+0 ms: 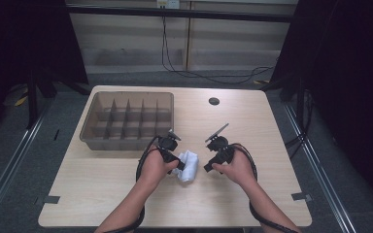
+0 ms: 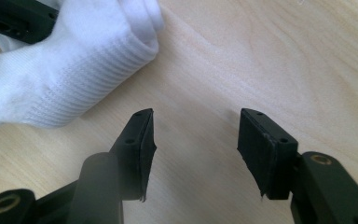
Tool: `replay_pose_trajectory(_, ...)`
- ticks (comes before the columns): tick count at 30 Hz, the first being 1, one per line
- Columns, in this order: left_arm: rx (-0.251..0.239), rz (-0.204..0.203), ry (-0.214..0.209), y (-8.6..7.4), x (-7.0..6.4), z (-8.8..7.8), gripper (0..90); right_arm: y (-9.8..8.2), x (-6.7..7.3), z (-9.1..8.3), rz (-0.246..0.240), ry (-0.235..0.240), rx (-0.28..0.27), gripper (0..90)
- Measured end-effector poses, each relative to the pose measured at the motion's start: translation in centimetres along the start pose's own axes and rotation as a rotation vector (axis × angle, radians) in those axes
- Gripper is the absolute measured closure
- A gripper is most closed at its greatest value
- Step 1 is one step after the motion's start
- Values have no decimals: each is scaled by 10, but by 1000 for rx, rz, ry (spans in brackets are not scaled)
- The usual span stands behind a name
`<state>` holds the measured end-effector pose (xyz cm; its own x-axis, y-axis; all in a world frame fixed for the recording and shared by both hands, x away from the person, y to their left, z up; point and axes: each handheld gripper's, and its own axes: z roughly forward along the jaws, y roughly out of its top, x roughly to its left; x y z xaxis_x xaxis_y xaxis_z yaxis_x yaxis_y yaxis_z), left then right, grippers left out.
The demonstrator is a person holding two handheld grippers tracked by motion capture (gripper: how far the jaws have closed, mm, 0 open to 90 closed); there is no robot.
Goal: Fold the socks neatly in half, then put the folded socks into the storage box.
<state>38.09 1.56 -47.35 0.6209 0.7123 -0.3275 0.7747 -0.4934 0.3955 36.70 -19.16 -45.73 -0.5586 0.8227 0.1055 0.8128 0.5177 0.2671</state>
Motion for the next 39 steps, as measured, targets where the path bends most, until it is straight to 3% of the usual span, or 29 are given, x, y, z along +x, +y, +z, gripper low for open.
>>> replay_pose_trajectory(2, 11, 12, 0, 1, -3, -1, 685, 0, -1, 0, 1, -3, 1, 457)
replay_pose_trajectory(8, 22, -20, -15, 2, -1, -4, 747, -1, -2, -1, -2, -1, -24, 447)
replay_pose_trajectory(15, 37, -23, -12, 5, 0, -19, 754, -2, -3, 3, -8, 0, -33, 402)
replay_pose_trajectory(24, 43, -26, 18, 7, 7, -42, 754, -9, -2, 12, -17, -45, -76, 345)
replay_pose_trajectory(27, 41, -31, 21, 7, 8, -46, 754, -13, -4, 12, -21, -48, -108, 310)
replay_pose_trajectory(39, 44, -28, 23, 9, 10, -56, 754, -26, -10, 15, -50, -96, -144, 168)
